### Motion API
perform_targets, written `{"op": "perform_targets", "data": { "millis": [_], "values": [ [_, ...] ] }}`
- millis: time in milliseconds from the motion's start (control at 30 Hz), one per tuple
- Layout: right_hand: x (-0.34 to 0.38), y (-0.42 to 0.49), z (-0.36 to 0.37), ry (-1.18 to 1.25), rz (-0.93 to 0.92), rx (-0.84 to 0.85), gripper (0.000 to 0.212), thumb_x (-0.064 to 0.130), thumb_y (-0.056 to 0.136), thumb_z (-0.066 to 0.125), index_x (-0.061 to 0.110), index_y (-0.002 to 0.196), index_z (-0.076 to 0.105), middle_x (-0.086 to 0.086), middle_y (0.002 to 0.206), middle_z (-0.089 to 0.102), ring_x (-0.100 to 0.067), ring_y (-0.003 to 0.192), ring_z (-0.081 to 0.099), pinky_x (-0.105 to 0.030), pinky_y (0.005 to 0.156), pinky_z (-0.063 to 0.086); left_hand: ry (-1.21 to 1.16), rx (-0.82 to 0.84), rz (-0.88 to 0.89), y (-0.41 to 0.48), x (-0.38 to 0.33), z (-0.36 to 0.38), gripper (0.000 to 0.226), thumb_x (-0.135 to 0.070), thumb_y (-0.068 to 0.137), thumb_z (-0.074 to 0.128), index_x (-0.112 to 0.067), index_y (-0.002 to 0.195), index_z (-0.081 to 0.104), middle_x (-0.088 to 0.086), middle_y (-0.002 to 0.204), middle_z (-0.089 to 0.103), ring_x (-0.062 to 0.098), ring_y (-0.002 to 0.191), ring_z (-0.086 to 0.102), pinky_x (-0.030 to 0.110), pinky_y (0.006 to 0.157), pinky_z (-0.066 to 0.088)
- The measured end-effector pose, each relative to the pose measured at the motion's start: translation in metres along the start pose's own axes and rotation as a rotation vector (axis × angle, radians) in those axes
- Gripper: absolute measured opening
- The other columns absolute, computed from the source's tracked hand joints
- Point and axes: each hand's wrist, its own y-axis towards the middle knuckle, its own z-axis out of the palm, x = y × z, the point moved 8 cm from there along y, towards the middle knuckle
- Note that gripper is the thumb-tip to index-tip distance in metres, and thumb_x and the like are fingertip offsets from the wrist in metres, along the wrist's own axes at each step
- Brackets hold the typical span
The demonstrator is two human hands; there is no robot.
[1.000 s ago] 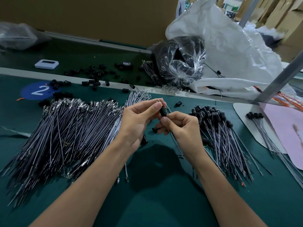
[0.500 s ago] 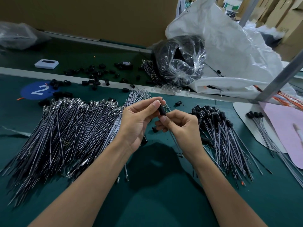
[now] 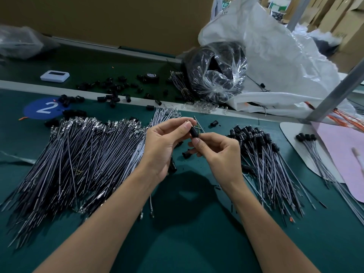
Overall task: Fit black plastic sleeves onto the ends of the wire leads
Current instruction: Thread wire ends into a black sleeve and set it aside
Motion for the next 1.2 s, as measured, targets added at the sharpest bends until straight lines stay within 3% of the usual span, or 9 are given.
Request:
{"op": "perform_targets", "data": {
  "millis": [100, 233, 400, 500, 567, 800, 1000, 1100, 1200],
  "values": [
    [0.001, 0.0, -0.001, -0.041, -0.012, -0.018, 0.017, 0.006, 0.084, 0.073, 0.023, 0.084, 0.073, 0.002, 0.075, 0.076, -0.016, 0.069, 0.073, -0.031, 0.069, 0.06, 0.081, -0.006, 0.026, 0.0, -0.004, -0.001, 0.009, -0.014, 0.071, 0.074, -0.014, 0.078, 0.079, 0.005, 0.086, 0.076, 0.013, 0.081, 0.069, 0.024, 0.078, 0.056],
    [0.002, 0.0, -0.004, -0.136, -0.051, -0.028, 0.013, 0.006, 0.084, 0.073, 0.019, 0.087, 0.074, -0.001, 0.075, 0.075, -0.015, 0.069, 0.073, -0.036, 0.069, 0.06, 0.203, -0.03, 0.057, 0.0, -0.005, -0.004, 0.013, -0.002, 0.08, 0.073, -0.014, 0.079, 0.079, 0.009, 0.086, 0.076, 0.018, 0.081, 0.07, 0.029, 0.081, 0.057],
    [0.005, 0.0, -0.003, -0.178, -0.078, -0.009, 0.015, 0.002, 0.083, 0.073, 0.016, 0.083, 0.075, 0.005, 0.07, 0.072, -0.004, 0.062, 0.068, -0.019, 0.063, 0.053, 0.242, -0.005, 0.047, -0.001, -0.003, -0.003, 0.009, -0.009, 0.078, 0.075, -0.016, 0.082, 0.079, 0.009, 0.087, 0.076, 0.019, 0.084, 0.071, 0.034, 0.082, 0.056],
    [0.004, 0.002, -0.007, -0.119, -0.079, -0.025, 0.007, 0.001, 0.084, 0.072, 0.007, 0.084, 0.075, 0.002, 0.073, 0.073, -0.003, 0.064, 0.069, -0.014, 0.063, 0.051, 0.187, 0.094, -0.015, -0.002, 0.003, 0.006, 0.024, -0.013, 0.074, 0.078, -0.018, 0.098, 0.076, 0.011, 0.097, 0.076, 0.023, 0.092, 0.071, 0.039, 0.089, 0.056],
    [0.001, 0.003, -0.01, -0.071, -0.061, -0.039, 0.007, -0.002, 0.085, 0.07, 0.003, 0.087, 0.075, -0.001, 0.077, 0.073, -0.006, 0.067, 0.07, -0.017, 0.066, 0.052, 0.198, 0.132, -0.046, -0.003, 0.009, 0.011, 0.037, -0.01, 0.071, 0.08, -0.012, 0.106, 0.072, 0.013, 0.099, 0.075, 0.022, 0.091, 0.072, 0.035, 0.087, 0.058],
    [-0.001, 0.004, -0.011, 0.009, -0.071, -0.044, 0.016, -0.002, 0.084, 0.068, 0.013, 0.087, 0.074, 0.0, 0.076, 0.074, -0.01, 0.073, 0.071, -0.02, 0.07, 0.055, 0.206, 0.076, 0.053, -0.006, 0.007, 0.014, 0.025, 0.0, 0.076, 0.073, 0.003, 0.101, 0.073, 0.014, 0.096, 0.075, 0.019, 0.084, 0.07, 0.028, 0.082, 0.057],
    [0.004, 0.003, -0.007, 0.031, -0.097, -0.022, 0.013, 0.009, 0.083, 0.069, 0.02, 0.078, 0.073, 0.004, 0.073, 0.074, -0.011, 0.073, 0.072, -0.021, 0.071, 0.056, 0.156, 0.072, 0.079, -0.008, 0.002, 0.016, 0.021, -0.005, 0.077, 0.073, -0.008, 0.097, 0.076, 0.009, 0.096, 0.076, 0.019, 0.091, 0.072, 0.028, 0.082, 0.058],
    [0.003, 0.003, -0.007, -0.011, -0.099, -0.023, 0.019, 0.0, 0.083, 0.069, 0.018, 0.077, 0.072, 0.0, 0.074, 0.074, -0.015, 0.074, 0.073, -0.027, 0.074, 0.057, 0.16, 0.091, 0.084, -0.008, -0.001, 0.017, 0.022, -0.01, 0.074, 0.074, -0.011, 0.096, 0.076, 0.007, 0.094, 0.077, 0.017, 0.089, 0.073, 0.023, 0.076, 0.056],
    [0.003, 0.003, -0.01, -0.026, -0.114, -0.031, 0.018, -0.007, 0.084, 0.069, 0.01, 0.077, 0.072, 0.001, 0.073, 0.073, -0.01, 0.072, 0.071, -0.021, 0.072, 0.055, 0.158, 0.116, 0.088, -0.009, -0.002, 0.02, 0.023, -0.005, 0.077, 0.074, -0.012, 0.098, 0.076, 0.008, 0.094, 0.077, 0.018, 0.09, 0.073, 0.025, 0.079, 0.057]
  ]
}}
